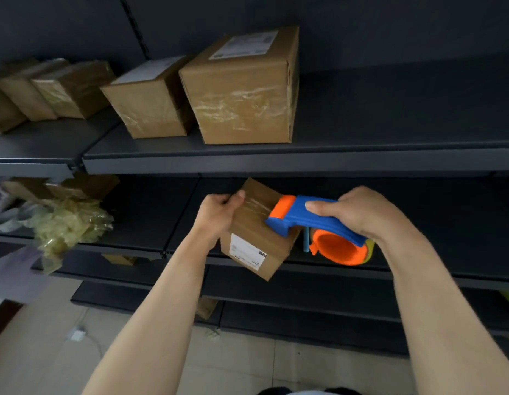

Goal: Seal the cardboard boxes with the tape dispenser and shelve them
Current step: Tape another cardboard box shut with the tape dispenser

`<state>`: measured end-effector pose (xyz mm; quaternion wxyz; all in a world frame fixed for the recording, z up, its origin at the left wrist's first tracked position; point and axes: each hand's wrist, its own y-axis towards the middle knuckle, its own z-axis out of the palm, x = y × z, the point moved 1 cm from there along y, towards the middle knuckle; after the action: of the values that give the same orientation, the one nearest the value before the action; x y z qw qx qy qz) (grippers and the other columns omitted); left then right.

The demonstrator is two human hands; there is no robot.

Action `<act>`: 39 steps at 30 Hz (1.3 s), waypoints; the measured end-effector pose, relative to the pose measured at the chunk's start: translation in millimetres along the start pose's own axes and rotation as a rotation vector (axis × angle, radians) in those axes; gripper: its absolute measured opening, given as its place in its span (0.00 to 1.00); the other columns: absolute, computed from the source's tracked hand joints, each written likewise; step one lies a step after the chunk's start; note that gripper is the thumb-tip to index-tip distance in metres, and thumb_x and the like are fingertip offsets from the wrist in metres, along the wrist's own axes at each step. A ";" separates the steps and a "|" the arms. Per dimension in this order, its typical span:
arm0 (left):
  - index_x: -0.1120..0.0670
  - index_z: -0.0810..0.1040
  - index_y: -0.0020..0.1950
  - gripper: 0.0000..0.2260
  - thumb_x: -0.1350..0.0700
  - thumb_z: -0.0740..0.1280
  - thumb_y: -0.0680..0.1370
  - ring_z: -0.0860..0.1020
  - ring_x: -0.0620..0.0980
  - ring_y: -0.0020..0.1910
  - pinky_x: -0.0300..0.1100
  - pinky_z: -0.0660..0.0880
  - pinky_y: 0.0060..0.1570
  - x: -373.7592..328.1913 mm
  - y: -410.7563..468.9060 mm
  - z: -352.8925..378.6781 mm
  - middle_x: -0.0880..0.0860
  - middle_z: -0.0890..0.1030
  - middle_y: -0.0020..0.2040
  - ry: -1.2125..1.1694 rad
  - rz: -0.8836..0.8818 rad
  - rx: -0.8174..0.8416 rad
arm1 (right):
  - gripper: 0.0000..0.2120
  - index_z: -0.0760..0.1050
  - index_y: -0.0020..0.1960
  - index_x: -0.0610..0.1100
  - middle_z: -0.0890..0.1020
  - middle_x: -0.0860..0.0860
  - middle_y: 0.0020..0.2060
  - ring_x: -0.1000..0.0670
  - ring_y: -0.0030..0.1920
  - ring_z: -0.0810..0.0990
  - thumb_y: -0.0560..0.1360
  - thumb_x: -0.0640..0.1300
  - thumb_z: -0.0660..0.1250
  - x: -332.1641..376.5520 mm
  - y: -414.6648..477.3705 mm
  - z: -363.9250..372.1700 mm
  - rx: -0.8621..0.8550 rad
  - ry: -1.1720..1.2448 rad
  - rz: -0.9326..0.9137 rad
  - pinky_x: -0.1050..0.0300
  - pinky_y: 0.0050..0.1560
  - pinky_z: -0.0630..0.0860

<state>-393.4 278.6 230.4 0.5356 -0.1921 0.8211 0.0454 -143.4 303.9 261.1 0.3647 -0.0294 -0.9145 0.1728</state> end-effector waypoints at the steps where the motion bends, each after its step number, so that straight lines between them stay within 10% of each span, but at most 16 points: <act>1: 0.59 0.81 0.41 0.17 0.46 0.65 0.78 0.80 0.49 0.33 0.39 0.76 0.32 3.7 3.2 -3.7 0.54 0.82 0.34 -0.003 -0.023 -0.027 | 0.28 0.74 0.38 0.44 0.79 0.48 0.34 0.49 0.33 0.78 0.62 0.70 0.70 7.6 -0.9 5.1 -0.006 0.002 -0.001 0.57 0.29 0.65; 14: 0.55 0.77 0.57 0.28 0.33 0.64 0.71 0.78 0.54 0.45 0.46 0.76 0.44 6.3 46.4 -9.3 0.54 0.80 0.48 0.510 -0.073 -0.118 | 0.30 0.75 0.43 0.42 0.77 0.48 0.35 0.50 0.33 0.76 0.64 0.71 0.68 33.8 -2.1 25.6 -0.035 -0.070 -0.016 0.57 0.29 0.64; 20: 0.54 0.74 0.60 0.31 0.30 0.61 0.71 0.78 0.55 0.48 0.51 0.77 0.50 5.3 52.9 -8.3 0.53 0.78 0.49 0.564 -0.076 -0.092 | 0.24 0.77 0.27 0.43 0.77 0.50 0.20 0.52 0.21 0.73 0.61 0.64 0.74 -44.6 -10.2 1.2 0.072 0.045 0.138 0.58 0.30 0.65; 27: 0.58 0.72 0.62 0.29 0.35 0.59 0.75 0.73 0.59 0.60 0.54 0.68 0.61 5.5 38.8 -4.1 0.59 0.76 0.60 0.758 0.131 -0.257 | 0.24 0.78 0.40 0.42 0.82 0.47 0.34 0.48 0.34 0.79 0.65 0.64 0.74 -38.9 14.4 51.9 0.190 0.129 0.155 0.57 0.34 0.70; 30: 0.58 0.72 0.62 0.27 0.36 0.58 0.76 0.72 0.59 0.58 0.53 0.68 0.57 -2.4 20.5 10.3 0.59 0.74 0.59 0.932 0.425 -0.380 | 0.26 0.77 0.45 0.43 0.82 0.46 0.39 0.47 0.38 0.80 0.64 0.65 0.73 -41.4 19.6 54.8 0.160 0.128 0.163 0.56 0.35 0.72; 34: 0.56 0.74 0.60 0.34 0.29 0.60 0.70 0.69 0.57 0.61 0.51 0.71 0.56 0.8 -3.2 35.1 0.57 0.74 0.59 0.857 0.372 -0.211 | 0.26 0.76 0.44 0.43 0.82 0.47 0.37 0.48 0.36 0.80 0.65 0.65 0.73 -41.6 23.2 57.4 0.158 0.138 0.176 0.56 0.32 0.70; 39: 0.53 0.75 0.46 0.18 0.38 0.66 0.73 0.78 0.55 0.48 0.46 0.75 0.43 -9.1 -8.2 37.5 0.53 0.79 0.44 0.891 0.357 -0.117 | 0.25 0.76 0.46 0.43 0.82 0.47 0.37 0.48 0.37 0.80 0.66 0.64 0.72 -39.7 24.5 54.7 0.160 0.138 0.136 0.57 0.32 0.70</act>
<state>-354.8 284.0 223.8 0.1039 -0.0788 0.9868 0.0962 -153.1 303.7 189.9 0.4155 -0.0742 -0.8663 0.2672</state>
